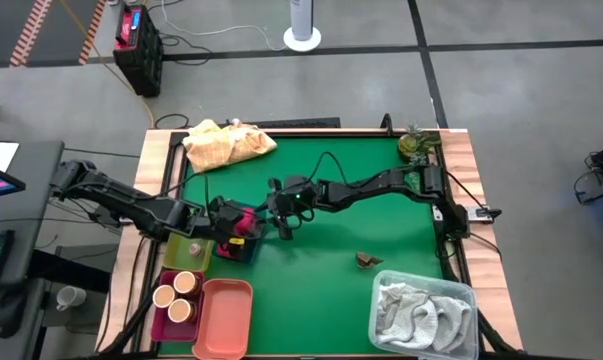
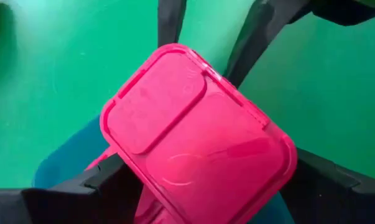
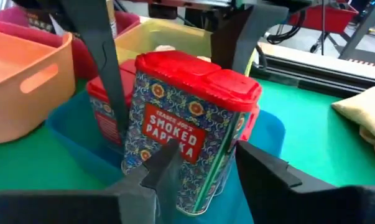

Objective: Sort spices by type
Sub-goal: Put the red seasoning can into the blue bin

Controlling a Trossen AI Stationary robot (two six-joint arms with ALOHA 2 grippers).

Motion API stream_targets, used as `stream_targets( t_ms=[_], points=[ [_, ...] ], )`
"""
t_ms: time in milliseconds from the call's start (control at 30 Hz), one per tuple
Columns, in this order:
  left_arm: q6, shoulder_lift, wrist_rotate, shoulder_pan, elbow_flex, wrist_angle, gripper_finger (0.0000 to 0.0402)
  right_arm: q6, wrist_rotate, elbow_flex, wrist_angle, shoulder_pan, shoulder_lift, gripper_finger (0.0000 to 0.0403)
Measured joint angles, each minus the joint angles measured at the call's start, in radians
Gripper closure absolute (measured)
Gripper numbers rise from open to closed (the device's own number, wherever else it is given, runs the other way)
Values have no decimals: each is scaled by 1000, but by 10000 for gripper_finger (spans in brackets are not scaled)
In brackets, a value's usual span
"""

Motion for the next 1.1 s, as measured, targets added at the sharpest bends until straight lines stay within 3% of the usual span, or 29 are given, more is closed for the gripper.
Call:
stream_targets(
  t_ms=[367, 700, 1100],
  points=[
    [86, 1, -1, 0, 53, -11, 85, -3, 1, 0, -35, 13, 0, 223],
    [-41, 1, 40, -8, 54, -69, 86, -8, 0, 0, -51, 10, 0, 223],
    [57, -5, 55, -30, 54, -50, 86, -34, -1, -1, -248, -22, -84, 223]
  ],
)
